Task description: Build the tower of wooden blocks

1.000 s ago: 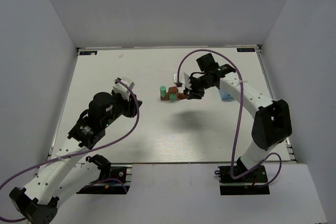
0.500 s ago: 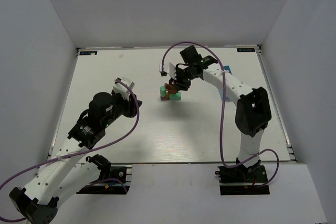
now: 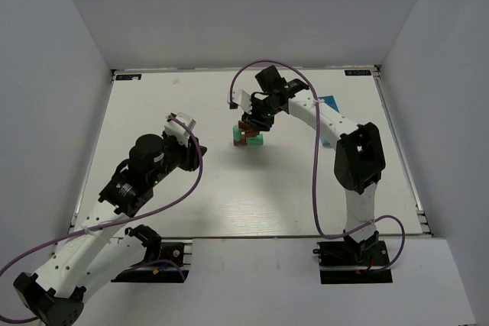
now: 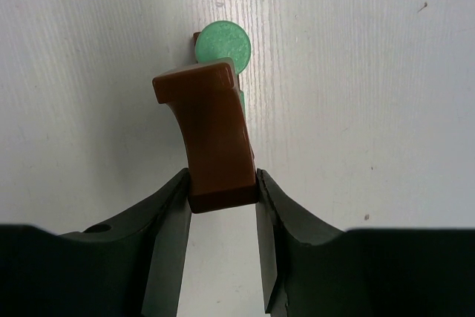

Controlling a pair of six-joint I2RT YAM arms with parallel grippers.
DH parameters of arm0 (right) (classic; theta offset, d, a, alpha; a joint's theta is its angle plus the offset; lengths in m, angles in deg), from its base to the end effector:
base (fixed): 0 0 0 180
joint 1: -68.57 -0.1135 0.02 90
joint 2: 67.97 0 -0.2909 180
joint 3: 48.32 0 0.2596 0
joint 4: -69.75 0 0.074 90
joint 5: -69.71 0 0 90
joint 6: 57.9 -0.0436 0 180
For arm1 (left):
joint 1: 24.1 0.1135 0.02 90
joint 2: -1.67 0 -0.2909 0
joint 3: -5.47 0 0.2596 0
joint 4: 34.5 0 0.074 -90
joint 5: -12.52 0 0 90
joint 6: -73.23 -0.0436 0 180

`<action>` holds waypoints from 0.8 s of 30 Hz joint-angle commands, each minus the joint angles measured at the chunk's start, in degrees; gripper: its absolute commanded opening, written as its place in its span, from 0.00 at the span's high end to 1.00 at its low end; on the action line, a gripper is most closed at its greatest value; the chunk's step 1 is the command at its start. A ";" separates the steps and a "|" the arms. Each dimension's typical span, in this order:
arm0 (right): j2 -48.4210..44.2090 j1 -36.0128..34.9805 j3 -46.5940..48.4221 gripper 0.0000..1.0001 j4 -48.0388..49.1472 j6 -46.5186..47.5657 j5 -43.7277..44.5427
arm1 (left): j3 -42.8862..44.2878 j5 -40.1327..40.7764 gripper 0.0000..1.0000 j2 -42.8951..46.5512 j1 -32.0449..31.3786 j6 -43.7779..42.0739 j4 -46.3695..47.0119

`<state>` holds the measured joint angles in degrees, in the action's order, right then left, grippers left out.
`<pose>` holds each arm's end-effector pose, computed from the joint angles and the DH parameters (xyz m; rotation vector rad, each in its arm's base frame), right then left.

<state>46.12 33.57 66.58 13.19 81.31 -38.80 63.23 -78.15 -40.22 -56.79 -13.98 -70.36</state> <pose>0.3715 0.2770 0.2874 -1.7655 1.7668 0.3083 0.1375 -0.0888 0.3385 0.5089 1.8752 -0.4254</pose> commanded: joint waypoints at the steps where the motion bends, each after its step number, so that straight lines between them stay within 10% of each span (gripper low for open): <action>1: 0.88 -0.24 3.32 0.92 -1.71 -1.40 0.48 | -0.28 0.05 0.45 0.76 0.34 -0.06 -0.17; 24: 1.67 -0.06 4.28 0.89 -5.14 -1.13 1.28 | -0.28 0.05 0.45 0.76 0.34 -0.06 -0.17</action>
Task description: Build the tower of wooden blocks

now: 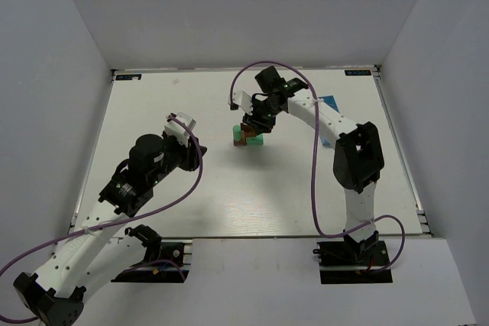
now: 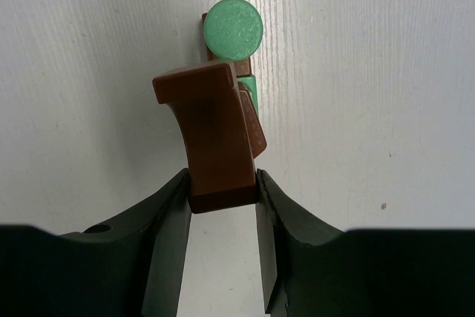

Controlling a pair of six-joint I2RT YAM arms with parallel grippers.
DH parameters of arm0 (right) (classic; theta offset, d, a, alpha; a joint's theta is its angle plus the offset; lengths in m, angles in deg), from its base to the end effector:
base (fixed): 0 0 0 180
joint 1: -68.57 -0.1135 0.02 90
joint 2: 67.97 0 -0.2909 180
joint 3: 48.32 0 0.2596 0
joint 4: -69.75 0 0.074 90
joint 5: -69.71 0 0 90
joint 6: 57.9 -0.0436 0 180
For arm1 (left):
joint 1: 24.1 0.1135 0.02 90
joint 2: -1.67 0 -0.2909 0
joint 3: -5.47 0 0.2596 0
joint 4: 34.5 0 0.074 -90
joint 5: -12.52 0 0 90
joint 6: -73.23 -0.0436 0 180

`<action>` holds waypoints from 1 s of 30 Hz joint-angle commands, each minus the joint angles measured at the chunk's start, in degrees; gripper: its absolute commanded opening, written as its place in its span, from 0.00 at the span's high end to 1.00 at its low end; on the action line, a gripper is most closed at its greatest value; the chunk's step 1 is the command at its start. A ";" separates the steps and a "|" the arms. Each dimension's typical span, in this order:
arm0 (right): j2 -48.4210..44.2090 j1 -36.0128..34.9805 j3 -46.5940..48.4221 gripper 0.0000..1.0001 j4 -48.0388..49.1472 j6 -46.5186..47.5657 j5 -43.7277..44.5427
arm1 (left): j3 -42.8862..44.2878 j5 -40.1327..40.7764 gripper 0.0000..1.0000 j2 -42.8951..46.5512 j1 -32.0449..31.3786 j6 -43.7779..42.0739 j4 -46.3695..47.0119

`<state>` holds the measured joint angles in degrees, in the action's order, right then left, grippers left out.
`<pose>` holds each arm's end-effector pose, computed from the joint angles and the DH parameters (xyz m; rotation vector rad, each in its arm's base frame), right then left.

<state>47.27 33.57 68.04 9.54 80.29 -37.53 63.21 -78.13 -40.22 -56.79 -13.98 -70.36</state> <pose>0.3719 0.2761 0.2825 -1.7778 1.8413 0.3039 0.1375 -0.0888 0.3384 0.5088 1.8755 -0.4250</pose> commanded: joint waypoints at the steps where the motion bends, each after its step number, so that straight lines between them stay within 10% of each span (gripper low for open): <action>1: 0.51 0.11 2.91 0.89 -1.40 -0.11 0.09 | -0.26 0.03 0.45 0.76 0.34 -0.06 -0.17; 30: 2.00 0.46 3.52 0.84 -1.66 -0.99 1.76 | -0.26 0.03 0.45 0.76 0.34 -0.06 -0.17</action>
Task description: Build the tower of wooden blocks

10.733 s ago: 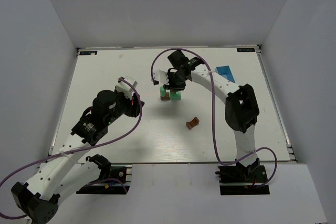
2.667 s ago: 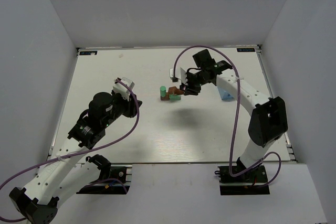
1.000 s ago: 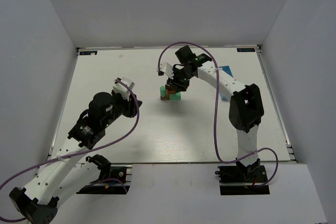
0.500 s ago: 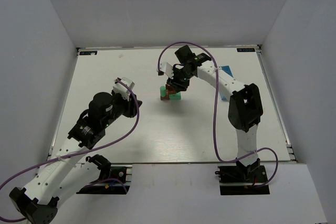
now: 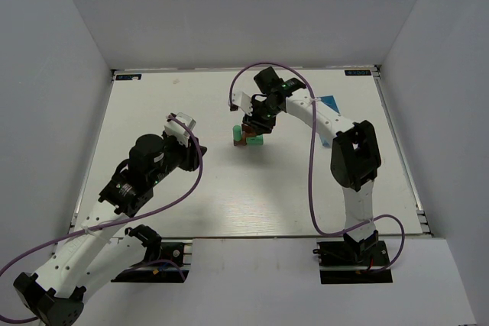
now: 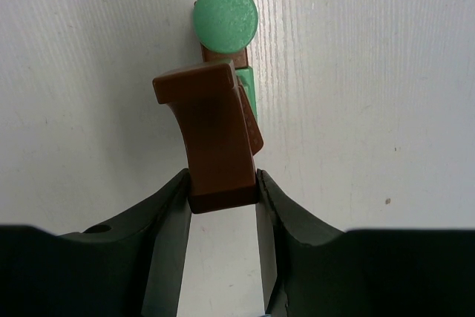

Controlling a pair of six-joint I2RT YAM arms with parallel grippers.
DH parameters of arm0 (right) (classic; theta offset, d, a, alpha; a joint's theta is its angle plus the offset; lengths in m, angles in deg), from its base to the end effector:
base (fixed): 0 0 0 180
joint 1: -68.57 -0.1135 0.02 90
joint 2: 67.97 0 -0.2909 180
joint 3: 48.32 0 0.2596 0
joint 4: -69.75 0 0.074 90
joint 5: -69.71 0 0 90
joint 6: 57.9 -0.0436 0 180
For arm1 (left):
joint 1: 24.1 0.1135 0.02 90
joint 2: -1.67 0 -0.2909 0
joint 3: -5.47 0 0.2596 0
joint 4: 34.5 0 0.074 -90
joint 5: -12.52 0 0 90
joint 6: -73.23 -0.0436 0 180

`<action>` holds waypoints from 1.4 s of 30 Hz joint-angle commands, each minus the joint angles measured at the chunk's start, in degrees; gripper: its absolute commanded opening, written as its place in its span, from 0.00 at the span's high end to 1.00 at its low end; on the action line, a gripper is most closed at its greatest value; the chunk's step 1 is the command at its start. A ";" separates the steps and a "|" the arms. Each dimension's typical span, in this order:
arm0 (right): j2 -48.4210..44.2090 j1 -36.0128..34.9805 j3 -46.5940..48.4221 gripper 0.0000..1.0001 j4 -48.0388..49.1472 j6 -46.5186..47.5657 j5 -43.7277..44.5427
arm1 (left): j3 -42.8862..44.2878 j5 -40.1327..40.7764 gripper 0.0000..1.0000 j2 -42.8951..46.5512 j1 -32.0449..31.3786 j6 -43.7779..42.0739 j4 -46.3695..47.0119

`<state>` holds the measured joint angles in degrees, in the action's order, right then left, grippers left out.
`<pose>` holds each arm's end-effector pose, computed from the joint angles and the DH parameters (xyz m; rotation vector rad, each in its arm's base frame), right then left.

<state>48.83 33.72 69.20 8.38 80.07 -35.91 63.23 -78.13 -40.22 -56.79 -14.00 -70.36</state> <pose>0.3770 0.2768 0.2753 -1.7831 1.8811 0.2755 0.1375 -0.0888 0.3385 0.5090 1.8751 -0.4249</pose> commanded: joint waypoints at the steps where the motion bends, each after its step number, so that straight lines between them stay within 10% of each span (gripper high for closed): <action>1: 0.37 0.22 2.36 0.84 -0.59 -0.77 0.15 | -0.28 0.03 0.45 0.76 0.34 -0.04 -0.17; 14: 0.28 0.40 2.19 0.64 -0.59 -0.77 0.15 | -0.28 0.03 0.45 0.76 0.34 -0.04 -0.17; 23: 0.10 0.31 1.75 0.10 -0.16 -0.68 0.24 | -0.28 0.03 0.45 0.76 0.34 -0.04 -0.17; 42: -9.56 0.66 -2.81 0.10 1.16 -0.68 0.15 | -0.28 0.03 0.45 1.28 0.34 -0.04 -0.17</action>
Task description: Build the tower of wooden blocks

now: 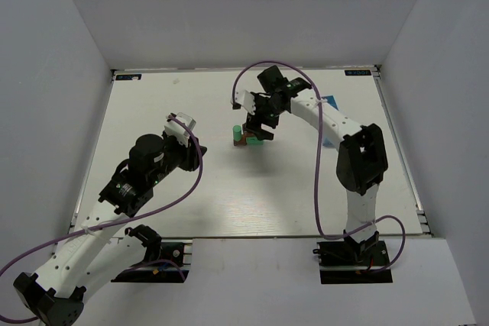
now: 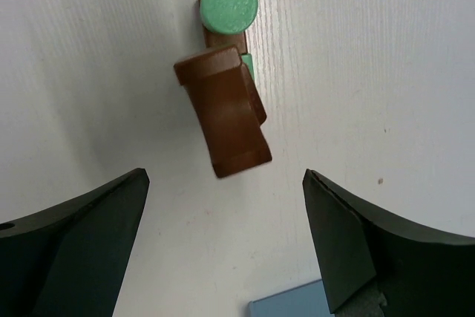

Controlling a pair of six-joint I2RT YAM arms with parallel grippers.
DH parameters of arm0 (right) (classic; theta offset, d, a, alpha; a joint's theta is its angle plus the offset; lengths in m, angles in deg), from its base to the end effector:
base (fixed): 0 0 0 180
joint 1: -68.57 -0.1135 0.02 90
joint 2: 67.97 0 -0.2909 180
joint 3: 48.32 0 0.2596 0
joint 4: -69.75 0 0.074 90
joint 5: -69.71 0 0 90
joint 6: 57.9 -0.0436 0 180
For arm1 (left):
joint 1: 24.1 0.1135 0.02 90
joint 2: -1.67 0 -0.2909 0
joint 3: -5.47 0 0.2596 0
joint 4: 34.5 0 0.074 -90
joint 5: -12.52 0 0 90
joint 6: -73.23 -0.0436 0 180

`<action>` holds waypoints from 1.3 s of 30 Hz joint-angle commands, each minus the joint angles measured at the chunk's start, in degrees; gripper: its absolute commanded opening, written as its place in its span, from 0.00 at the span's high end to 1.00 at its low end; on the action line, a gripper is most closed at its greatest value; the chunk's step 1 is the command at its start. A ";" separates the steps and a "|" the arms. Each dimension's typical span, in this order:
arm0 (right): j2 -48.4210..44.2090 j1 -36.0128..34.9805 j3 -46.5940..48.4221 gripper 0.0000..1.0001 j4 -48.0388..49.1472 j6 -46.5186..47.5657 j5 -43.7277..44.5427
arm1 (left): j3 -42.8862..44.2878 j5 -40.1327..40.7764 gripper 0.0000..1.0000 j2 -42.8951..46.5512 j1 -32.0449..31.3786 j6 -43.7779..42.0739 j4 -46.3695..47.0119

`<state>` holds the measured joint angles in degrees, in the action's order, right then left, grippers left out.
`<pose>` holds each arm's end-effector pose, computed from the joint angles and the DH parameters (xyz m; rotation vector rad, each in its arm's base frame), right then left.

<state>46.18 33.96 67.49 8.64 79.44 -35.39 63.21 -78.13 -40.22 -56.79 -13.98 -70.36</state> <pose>0.3701 0.2692 0.2865 -1.7571 1.8811 0.2610 0.1375 -0.0888 0.3384 0.5088 1.8755 -0.4250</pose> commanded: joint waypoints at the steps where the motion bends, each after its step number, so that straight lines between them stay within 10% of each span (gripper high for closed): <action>1: -7.70 0.25 -1.12 0.10 1.25 -0.31 -0.38 | -0.26 0.55 0.45 1.28 0.34 -0.06 -0.17; 6: -16.83 0.86 -9.80 0.10 8.44 -2.50 2.96 | -0.26 1.08 0.38 1.28 0.34 -0.06 -0.17; 13: -32.31 1.48 -28.44 0.10 19.53 -13.84 4.30 | -0.78 4.24 0.00 3.22 0.34 -0.06 -0.17; 25: -63.58 1.56 -56.55 0.10 36.21 -27.01 11.66 | -3.68 10.31 0.00 8.49 0.34 -2.34 0.35; 39: -67.04 1.65 -63.95 0.10 41.23 -27.82 24.38 | -5.44 8.91 0.00 12.70 0.34 -3.49 2.11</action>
<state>-20.22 35.56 3.85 45.12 49.88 -15.96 58.53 -69.30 -29.29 -56.79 -16.97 -69.66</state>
